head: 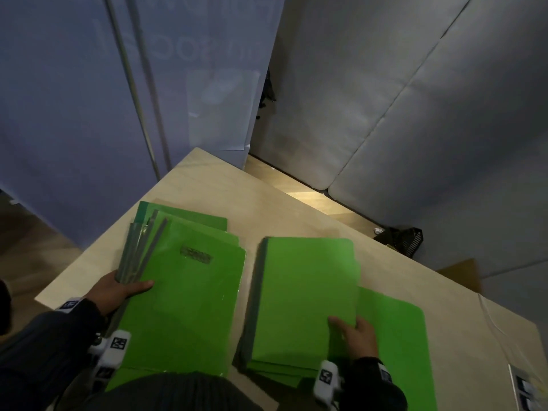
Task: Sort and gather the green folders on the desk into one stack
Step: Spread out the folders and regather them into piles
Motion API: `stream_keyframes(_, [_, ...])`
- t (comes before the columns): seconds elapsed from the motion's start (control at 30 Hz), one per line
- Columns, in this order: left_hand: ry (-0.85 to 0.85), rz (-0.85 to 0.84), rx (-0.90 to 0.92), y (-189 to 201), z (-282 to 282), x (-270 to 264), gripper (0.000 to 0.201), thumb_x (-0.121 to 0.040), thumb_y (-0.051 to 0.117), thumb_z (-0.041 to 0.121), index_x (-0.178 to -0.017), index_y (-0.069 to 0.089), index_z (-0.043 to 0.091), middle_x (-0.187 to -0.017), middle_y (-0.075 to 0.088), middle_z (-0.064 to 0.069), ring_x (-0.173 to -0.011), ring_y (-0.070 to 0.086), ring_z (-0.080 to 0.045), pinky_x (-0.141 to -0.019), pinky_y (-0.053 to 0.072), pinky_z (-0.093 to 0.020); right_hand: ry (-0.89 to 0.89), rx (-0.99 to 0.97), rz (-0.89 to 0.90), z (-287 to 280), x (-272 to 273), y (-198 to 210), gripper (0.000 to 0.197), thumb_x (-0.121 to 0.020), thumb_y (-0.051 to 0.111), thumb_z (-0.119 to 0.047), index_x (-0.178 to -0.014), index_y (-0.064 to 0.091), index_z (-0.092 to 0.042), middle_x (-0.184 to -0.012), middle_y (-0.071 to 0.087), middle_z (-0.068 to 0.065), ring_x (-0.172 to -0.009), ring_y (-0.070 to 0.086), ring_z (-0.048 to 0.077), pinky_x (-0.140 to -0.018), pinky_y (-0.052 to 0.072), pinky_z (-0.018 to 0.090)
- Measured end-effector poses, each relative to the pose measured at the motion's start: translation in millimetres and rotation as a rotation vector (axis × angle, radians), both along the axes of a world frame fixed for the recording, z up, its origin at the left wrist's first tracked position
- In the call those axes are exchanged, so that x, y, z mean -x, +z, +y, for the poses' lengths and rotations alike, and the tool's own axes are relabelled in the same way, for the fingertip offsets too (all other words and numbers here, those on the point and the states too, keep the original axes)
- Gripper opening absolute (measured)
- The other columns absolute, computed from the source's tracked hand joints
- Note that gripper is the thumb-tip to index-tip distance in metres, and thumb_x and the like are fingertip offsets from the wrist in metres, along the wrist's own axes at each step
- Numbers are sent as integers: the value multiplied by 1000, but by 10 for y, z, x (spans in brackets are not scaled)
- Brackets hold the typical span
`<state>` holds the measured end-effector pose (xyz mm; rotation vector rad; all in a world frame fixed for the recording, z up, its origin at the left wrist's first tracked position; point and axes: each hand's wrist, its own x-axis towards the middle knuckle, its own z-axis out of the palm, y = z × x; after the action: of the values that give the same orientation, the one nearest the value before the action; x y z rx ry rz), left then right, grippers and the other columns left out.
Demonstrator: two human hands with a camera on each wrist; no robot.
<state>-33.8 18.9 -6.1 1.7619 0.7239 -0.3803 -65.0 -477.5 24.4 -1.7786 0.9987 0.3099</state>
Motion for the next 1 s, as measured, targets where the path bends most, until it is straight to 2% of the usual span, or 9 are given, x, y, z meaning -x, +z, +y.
stream_keyframes(0.07, [16,3,23,25,-34,10,35,-82,79,12,-110,62,2,-99,66,-17,-76,61,-19,-62,42,-27,-87,-12,-78,-156,32,137,85,-67,84,-40,-137,50,-6,-135,56,14,-120,53,35,-107,40,58])
stream_keyframes(0.17, [15,-2,54,53,-100,-44,33,-82,78,12,-109,62,0,-101,67,-17,-77,62,-22,-64,43,-28,-193,-139,-204,-333,-1,435,60,-80,75,-29,-130,53,-4,-141,52,20,-124,51,41,-105,41,56])
stream_keyframes(0.27, [17,-11,101,97,-200,-120,38,-83,78,17,-113,62,-1,-96,68,-13,-80,62,-23,-67,45,-29,-250,-242,-285,-234,-33,534,53,-85,74,-31,-125,54,-3,-136,49,4,-124,49,32,-107,40,56])
stream_keyframes(0.37, [46,-13,216,102,-364,-235,64,-66,90,37,-114,63,5,-101,70,-11,-96,65,-32,-89,52,-41,-179,-302,-245,16,-66,238,57,-81,80,-36,-129,62,-9,-142,55,11,-129,52,33,-113,36,53])
stream_keyframes(0.43, [34,3,286,166,-517,-305,72,-58,92,40,-114,66,4,-109,71,-18,-110,64,-39,-101,47,-51,-70,-325,-147,332,-60,96,31,-91,68,-17,-121,68,-8,-129,66,17,-117,63,36,-100,51,49])
stream_keyframes(0.53, [-5,-47,342,299,-811,-410,63,-71,77,38,-120,65,0,-112,71,-24,-101,66,-38,-95,51,-50,-2,-567,-111,848,25,-89,29,-94,61,-5,-123,62,-5,-114,73,19,-97,72,37,-70,61,44])
stream_keyframes(0.7, [-218,-120,210,312,-995,-465,67,-94,50,58,-139,51,9,-121,58,-12,-111,53,-27,-98,38,-37,68,-643,-65,1022,178,-156,45,-93,58,1,-132,50,-19,-120,70,4,-105,68,24,-70,60,33])
stream_keyframes(0.8, [-322,-97,270,267,-1019,-410,105,-50,68,87,-129,52,21,-118,62,-5,-114,57,-29,-105,41,-41,137,-586,-79,861,238,-121,49,-93,58,1,-133,48,-25,-119,67,-3,-104,65,16,-68,58,24])
stream_keyframes(1.0, [-313,-130,449,175,-1097,-395,121,-25,101,45,-131,56,9,-111,76,-8,-104,71,-26,-77,57,-28,205,-429,-133,648,328,-180,69,-91,63,-8,-145,33,-38,-141,56,-2,-123,56,21,-100,50,43])
